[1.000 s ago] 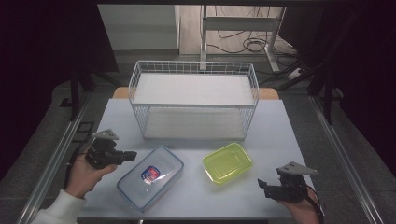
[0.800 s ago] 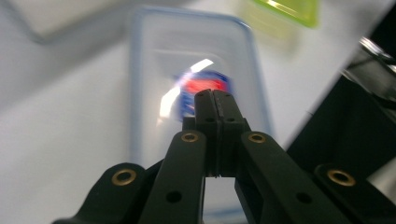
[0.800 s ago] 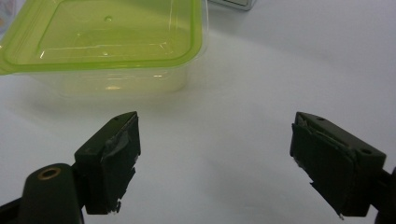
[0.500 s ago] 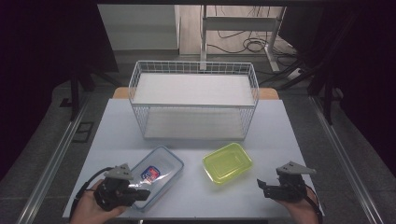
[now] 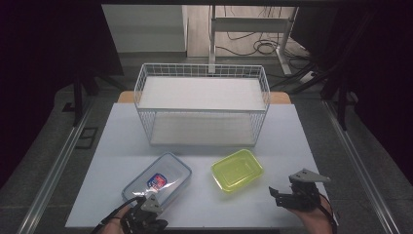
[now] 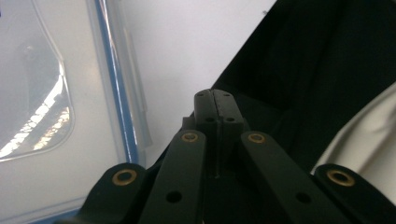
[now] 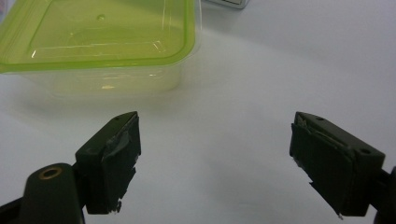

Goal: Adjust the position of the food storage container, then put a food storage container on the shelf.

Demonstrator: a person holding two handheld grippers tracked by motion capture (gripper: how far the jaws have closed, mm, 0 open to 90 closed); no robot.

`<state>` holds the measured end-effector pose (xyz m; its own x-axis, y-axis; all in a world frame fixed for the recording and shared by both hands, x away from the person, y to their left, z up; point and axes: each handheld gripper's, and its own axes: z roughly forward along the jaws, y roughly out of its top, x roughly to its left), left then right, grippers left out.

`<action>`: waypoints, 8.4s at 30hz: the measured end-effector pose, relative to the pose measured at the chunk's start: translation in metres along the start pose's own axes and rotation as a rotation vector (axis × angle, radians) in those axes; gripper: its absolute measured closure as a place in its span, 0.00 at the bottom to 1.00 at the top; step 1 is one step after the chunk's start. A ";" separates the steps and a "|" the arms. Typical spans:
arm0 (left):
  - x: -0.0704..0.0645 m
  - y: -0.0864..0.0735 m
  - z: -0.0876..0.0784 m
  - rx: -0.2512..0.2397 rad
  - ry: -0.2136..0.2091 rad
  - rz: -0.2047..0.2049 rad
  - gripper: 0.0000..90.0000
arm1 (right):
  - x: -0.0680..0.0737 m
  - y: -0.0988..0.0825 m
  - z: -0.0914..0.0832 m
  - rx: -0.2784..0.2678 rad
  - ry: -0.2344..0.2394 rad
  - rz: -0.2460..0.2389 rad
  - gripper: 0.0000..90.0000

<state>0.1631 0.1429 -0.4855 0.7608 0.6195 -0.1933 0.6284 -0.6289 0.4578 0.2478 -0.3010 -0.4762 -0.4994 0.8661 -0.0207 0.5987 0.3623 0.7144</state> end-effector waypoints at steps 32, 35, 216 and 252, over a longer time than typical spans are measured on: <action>0.099 -0.039 -0.031 -0.088 0.099 -0.261 1.00 | 0.002 0.008 -0.012 -0.070 0.029 0.019 0.19; 0.111 -0.041 -0.033 -0.100 0.124 -0.297 1.00 | 0.004 0.010 -0.012 -0.075 0.036 0.017 0.19; 0.209 -0.039 -0.022 -0.411 -0.283 -0.727 0.36 | 0.181 0.129 0.162 0.254 0.540 0.475 0.34; 0.205 -0.053 -0.035 -0.507 -0.343 -0.680 0.55 | 0.163 0.120 0.147 0.211 0.638 0.481 0.53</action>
<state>0.2803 0.3193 -0.5191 0.3102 0.5564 -0.7708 0.8740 0.1521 0.4616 0.3301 -0.0661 -0.4966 -0.3799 0.6043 0.7004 0.9111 0.1136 0.3962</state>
